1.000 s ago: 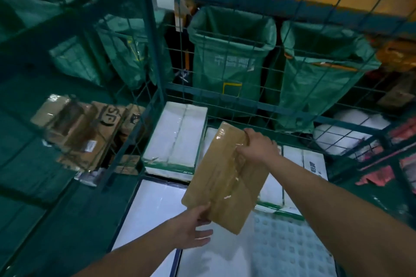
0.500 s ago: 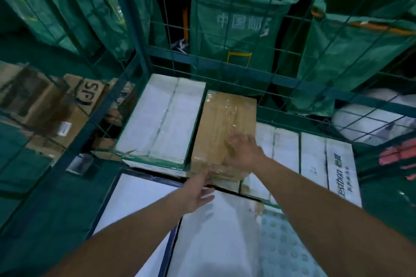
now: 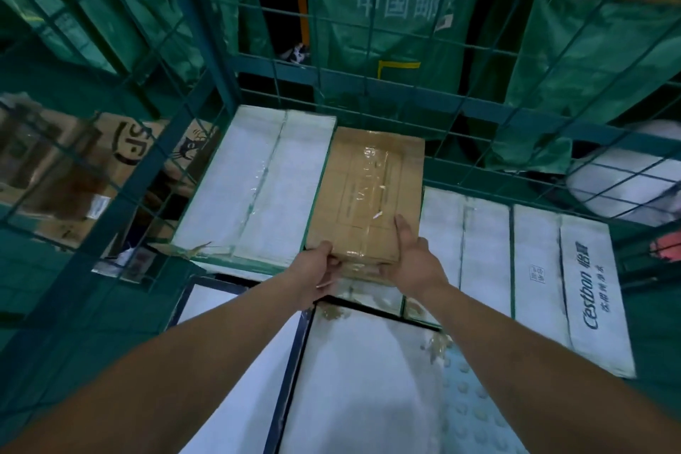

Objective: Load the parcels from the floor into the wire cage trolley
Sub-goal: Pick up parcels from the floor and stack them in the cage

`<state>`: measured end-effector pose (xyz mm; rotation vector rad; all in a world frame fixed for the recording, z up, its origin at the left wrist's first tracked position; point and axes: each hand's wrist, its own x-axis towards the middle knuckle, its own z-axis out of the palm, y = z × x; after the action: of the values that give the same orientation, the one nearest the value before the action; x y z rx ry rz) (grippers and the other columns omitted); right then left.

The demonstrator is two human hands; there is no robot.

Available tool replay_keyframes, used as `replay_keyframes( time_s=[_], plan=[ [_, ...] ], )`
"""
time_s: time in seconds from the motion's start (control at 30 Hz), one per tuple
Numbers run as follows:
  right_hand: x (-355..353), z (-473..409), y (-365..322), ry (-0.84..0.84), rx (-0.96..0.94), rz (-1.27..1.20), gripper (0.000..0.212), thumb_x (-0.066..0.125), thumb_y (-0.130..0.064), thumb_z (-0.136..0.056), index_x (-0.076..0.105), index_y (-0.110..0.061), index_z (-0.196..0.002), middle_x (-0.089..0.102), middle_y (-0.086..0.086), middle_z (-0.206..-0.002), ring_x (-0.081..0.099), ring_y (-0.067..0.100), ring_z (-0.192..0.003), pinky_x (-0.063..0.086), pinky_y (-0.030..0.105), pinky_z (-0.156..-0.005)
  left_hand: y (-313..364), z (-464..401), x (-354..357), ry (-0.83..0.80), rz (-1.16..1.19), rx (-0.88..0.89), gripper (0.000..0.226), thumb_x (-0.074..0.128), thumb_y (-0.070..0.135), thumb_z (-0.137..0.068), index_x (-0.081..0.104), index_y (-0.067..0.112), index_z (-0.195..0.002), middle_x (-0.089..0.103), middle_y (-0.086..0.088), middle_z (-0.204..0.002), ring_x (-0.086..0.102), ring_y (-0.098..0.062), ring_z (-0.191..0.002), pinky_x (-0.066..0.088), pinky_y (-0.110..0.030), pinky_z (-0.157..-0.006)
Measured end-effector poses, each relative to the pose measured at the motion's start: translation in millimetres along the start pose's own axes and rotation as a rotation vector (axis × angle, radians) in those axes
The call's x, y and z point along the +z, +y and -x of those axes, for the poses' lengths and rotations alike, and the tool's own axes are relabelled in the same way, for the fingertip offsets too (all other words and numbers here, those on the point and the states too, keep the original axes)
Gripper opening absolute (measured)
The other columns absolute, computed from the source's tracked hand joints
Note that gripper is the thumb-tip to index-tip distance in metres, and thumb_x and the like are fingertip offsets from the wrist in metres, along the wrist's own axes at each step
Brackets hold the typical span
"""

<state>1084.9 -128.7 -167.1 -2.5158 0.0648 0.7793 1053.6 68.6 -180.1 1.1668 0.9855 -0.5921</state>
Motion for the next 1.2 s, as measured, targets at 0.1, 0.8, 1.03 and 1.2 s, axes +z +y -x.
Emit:
replay_keyframes(
  time_s=[0.1, 0.8, 1.03, 1.2],
  plan=[
    [1.4, -8.7, -0.6, 0.0, 0.014, 0.004, 0.105, 0.07, -0.039, -0.093, -0.013, -0.051, -0.156, 0.027, 0.017, -0.154, 0.059, 0.034, -0.109, 0.048, 0.035, -0.084, 7.1, -6.3, 0.9, 0.003, -0.017, 0.032, 0.036, 0.048, 0.04, -0.107, 0.058, 0.009, -0.091, 0.064, -0.01, -0.085, 0.053, -0.02, -0.067, 0.044, -0.036, -0.087],
    [-64.8, 218.5, -118.1, -0.082, -0.017, -0.343, 0.081, 0.068, -0.033, -0.096, 0.021, -0.021, -0.161, 0.049, 0.007, -0.144, 0.055, 0.022, -0.119, 0.049, 0.02, -0.093, 33.2, 278.9, -41.2, -0.116, -0.29, 0.201, 0.025, 0.06, 0.046, -0.099, 0.06, 0.022, -0.108, 0.063, 0.002, -0.114, 0.061, -0.021, -0.116, 0.052, -0.039, -0.104],
    [-90.4, 378.6, -224.1, -0.122, -0.041, -0.451, 0.068, 0.067, -0.06, -0.087, 0.047, -0.032, -0.146, 0.054, 0.0, -0.141, 0.056, 0.022, -0.123, 0.05, 0.037, -0.103, 26.3, 433.4, -114.6, -0.107, -0.249, 0.337, 0.042, 0.061, 0.051, -0.098, 0.055, 0.02, -0.126, 0.056, 0.002, -0.126, 0.059, -0.021, -0.119, 0.052, -0.045, -0.105],
    [-75.8, 463.4, -268.4, -0.245, -0.054, -0.557, 0.045, 0.062, -0.048, -0.098, 0.054, -0.023, -0.136, 0.057, 0.004, -0.136, 0.058, 0.021, -0.115, 0.051, 0.037, -0.096, -15.0, 509.6, -177.0, -0.08, -0.174, 0.369, 0.044, 0.062, 0.055, -0.096, 0.057, 0.024, -0.128, 0.059, 0.004, -0.131, 0.058, -0.018, -0.116, 0.052, -0.031, -0.084]
  ],
)
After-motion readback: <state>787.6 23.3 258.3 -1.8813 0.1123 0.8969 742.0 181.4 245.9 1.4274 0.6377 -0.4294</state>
